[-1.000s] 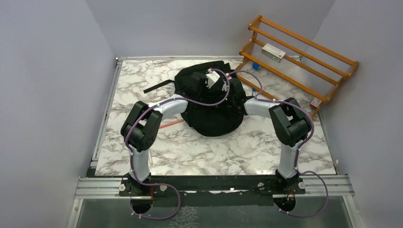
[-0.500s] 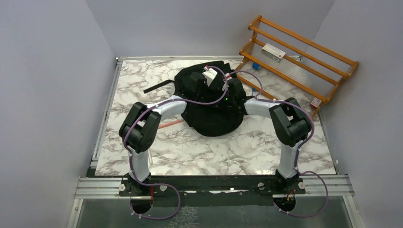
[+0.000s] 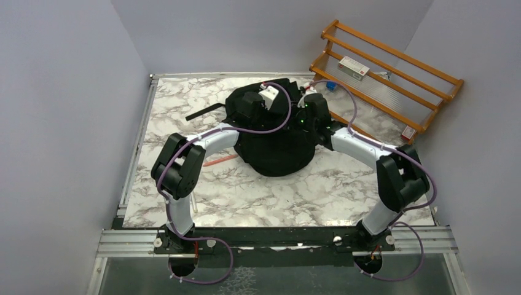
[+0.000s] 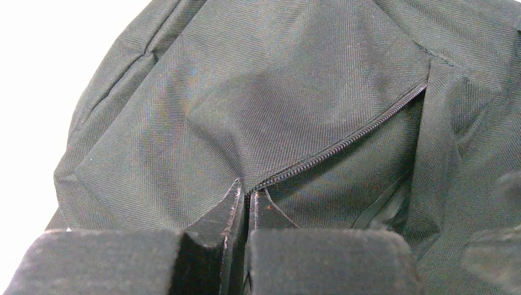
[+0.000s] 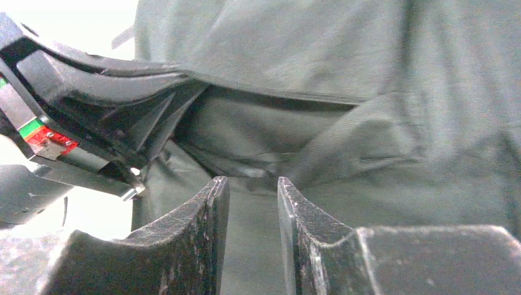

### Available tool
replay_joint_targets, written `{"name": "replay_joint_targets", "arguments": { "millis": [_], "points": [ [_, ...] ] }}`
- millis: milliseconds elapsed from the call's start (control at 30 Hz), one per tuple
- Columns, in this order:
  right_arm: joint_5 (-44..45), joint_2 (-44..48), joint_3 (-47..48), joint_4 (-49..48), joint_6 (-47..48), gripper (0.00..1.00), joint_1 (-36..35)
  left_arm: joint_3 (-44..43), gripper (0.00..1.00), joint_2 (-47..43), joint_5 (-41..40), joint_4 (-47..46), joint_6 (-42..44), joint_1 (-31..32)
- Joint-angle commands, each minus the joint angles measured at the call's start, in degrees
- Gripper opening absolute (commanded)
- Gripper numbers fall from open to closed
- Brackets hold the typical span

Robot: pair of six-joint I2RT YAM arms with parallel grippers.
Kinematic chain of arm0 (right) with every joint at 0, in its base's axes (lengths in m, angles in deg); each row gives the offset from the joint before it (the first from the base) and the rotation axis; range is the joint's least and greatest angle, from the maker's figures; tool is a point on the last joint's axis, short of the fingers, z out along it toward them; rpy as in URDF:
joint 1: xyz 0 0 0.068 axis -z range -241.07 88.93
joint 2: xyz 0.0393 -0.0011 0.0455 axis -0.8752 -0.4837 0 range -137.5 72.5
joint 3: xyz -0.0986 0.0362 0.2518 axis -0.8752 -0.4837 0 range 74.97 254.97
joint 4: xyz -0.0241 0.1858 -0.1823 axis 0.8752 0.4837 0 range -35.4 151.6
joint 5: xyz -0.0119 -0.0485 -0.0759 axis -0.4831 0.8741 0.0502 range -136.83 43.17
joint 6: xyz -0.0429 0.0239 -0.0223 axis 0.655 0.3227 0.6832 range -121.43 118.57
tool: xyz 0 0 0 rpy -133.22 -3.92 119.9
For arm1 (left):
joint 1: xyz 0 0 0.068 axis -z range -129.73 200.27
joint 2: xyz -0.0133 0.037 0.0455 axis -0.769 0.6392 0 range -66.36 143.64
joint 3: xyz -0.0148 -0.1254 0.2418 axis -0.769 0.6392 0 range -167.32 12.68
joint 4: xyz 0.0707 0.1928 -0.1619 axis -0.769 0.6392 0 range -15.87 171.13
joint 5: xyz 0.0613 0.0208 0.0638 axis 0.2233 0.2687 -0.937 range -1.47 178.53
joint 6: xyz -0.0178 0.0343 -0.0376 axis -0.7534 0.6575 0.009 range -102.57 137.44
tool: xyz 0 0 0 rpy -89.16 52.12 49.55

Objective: Pack the student bag
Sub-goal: Unzip the student bag at the center of the board, then pick up the stationery from the center of the board.

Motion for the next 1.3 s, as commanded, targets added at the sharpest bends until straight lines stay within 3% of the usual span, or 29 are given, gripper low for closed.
{"name": "replay_joint_targets", "arguments": {
  "millis": [0, 133, 500, 1067, 1167, 1267],
  "points": [
    [14.91, 4.13, -1.82, 4.93, 4.0, 0.4, 1.1, 0.43, 0.0, -3.05, 4.75, -2.67, 0.1, -0.12],
    [20.82, 4.65, -2.59, 9.45, 4.03, 0.41, 4.29, 0.0, 0.0, -2.53, 6.99, -2.35, -0.07, -0.17],
    [22.08, 0.04, -2.72, 11.03, 4.96, 0.43, 13.54, -1.44, 0.0, -1.62, 7.43, -0.96, -0.54, -0.14],
    [20.83, -15.54, 6.82, 12.85, 10.43, 0.43, 17.95, -0.97, 0.0, -2.49, 5.96, -1.49, -0.32, -0.16],
    [20.01, -16.74, 7.26, 13.54, 11.19, 0.4, 18.07, -0.96, 0.0, -2.5, 5.68, -1.57, -0.08, -0.18],
    [18.32, -17.24, 7.8, 15.32, 11.33, 0.26, 18.34, -0.87, 0.0, -2.54, 6.05, -1.49, -0.11, -0.12]
  ]
}}
